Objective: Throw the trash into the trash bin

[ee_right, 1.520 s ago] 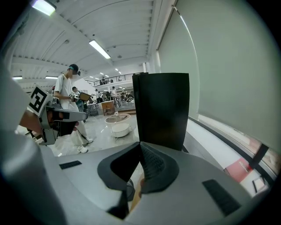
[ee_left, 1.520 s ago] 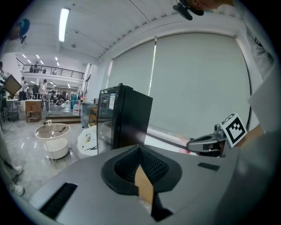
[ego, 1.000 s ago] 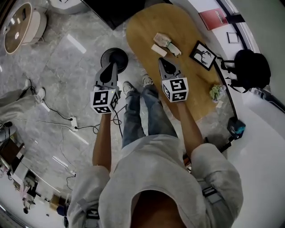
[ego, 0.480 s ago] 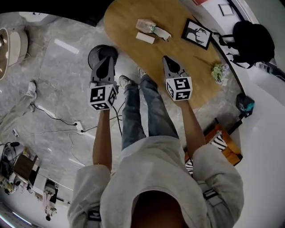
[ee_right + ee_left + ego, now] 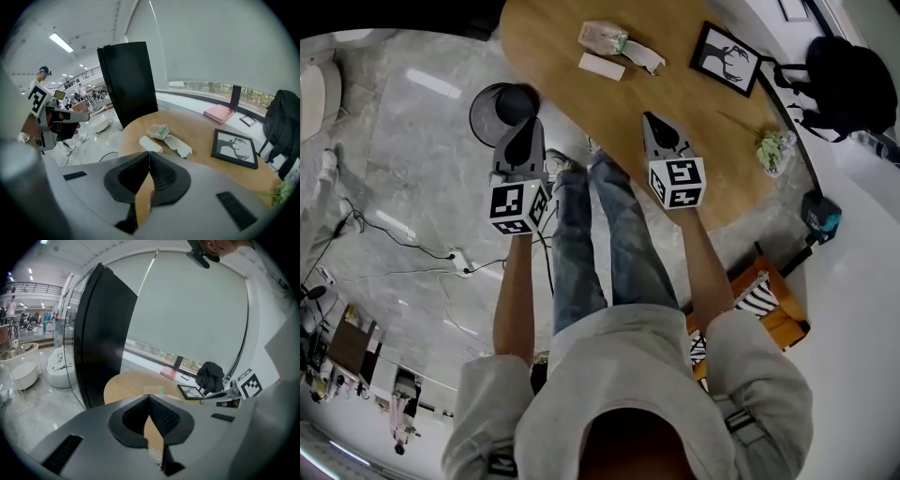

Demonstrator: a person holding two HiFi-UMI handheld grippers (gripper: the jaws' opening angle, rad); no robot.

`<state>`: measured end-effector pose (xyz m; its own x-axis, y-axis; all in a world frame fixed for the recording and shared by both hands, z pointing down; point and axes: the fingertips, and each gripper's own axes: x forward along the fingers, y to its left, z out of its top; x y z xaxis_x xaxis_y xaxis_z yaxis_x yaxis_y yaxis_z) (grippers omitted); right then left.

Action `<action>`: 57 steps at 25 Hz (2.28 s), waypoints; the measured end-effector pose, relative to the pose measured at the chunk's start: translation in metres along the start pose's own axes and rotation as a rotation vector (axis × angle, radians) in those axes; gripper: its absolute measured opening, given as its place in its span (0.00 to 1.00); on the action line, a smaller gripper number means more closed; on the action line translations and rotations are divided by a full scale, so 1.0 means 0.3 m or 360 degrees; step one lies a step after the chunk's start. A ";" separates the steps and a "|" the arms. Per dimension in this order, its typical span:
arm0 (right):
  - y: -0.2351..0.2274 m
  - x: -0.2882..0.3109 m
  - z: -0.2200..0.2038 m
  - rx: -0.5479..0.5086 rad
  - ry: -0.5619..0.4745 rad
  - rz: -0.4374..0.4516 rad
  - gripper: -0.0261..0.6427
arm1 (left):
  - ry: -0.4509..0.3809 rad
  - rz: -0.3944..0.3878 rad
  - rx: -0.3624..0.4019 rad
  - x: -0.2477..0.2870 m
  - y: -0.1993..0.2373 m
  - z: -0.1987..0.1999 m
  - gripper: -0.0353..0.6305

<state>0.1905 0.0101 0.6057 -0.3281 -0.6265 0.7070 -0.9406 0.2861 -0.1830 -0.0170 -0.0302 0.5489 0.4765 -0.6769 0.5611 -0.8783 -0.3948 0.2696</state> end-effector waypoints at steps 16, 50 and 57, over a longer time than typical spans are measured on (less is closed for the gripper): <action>-0.035 0.349 -0.128 0.0221 0.0096 0.0162 0.25 | 0.0083 0.0006 -0.0023 0.037 0.019 -0.173 0.08; 0.337 0.258 0.076 -0.0332 -0.0027 0.0445 0.09 | -0.0134 0.0312 -0.0218 -0.160 0.214 -0.134 0.08; 0.619 0.318 0.101 -0.0508 0.0006 0.0689 0.09 | -0.0212 0.0562 -0.0354 -0.365 0.364 -0.202 0.08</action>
<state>-0.0182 -0.0185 0.6183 -0.6790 -0.3998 0.6157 -0.6457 0.7242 -0.2419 -0.1676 0.0385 0.5644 0.1334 -0.8264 0.5471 -0.9683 0.0091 0.2497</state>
